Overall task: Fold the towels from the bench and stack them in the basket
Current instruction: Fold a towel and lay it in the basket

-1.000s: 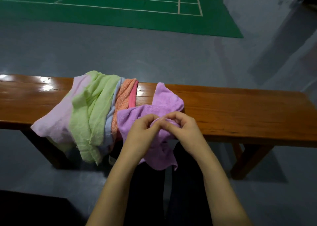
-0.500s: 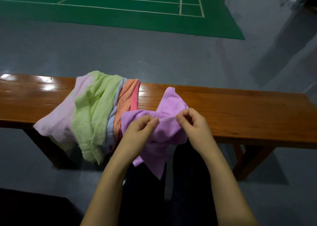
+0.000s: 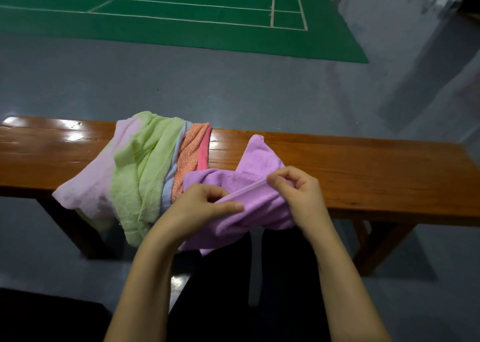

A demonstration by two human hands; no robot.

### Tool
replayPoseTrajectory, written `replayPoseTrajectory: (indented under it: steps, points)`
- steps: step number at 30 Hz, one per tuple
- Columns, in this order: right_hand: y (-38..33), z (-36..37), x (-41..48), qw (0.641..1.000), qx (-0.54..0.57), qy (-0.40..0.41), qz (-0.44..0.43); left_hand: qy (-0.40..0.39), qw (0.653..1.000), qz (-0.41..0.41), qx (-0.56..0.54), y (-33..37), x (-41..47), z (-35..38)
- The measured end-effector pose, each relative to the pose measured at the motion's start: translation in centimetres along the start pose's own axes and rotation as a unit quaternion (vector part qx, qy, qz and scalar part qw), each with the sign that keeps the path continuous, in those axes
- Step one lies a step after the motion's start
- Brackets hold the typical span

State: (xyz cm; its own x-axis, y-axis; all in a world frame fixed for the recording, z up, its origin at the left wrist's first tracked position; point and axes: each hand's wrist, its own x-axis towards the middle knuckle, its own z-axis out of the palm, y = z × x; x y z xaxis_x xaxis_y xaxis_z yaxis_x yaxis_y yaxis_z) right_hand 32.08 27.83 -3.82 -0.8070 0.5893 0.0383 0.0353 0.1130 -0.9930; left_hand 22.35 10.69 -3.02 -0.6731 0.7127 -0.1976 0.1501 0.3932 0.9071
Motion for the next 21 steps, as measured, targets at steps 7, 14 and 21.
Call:
replayPoseTrajectory:
  steps: [7, 14, 21]
  points:
    - [2.5, -1.4, 0.3, 0.993, -0.009, 0.121, -0.004, 0.072, 0.997, -0.028, 0.027, -2.6, -0.4, -2.4]
    - [3.7, -2.1, 0.5, 0.982, -0.011, 0.188, 0.021, 0.069, 0.997, 0.007, 0.038, -5.3, -0.4, -3.2]
    - [3.8, -2.9, 0.4, 0.974, 0.013, 0.226, 0.022, 0.202, 0.978, 0.030, -0.050, -6.7, -0.2, -2.9]
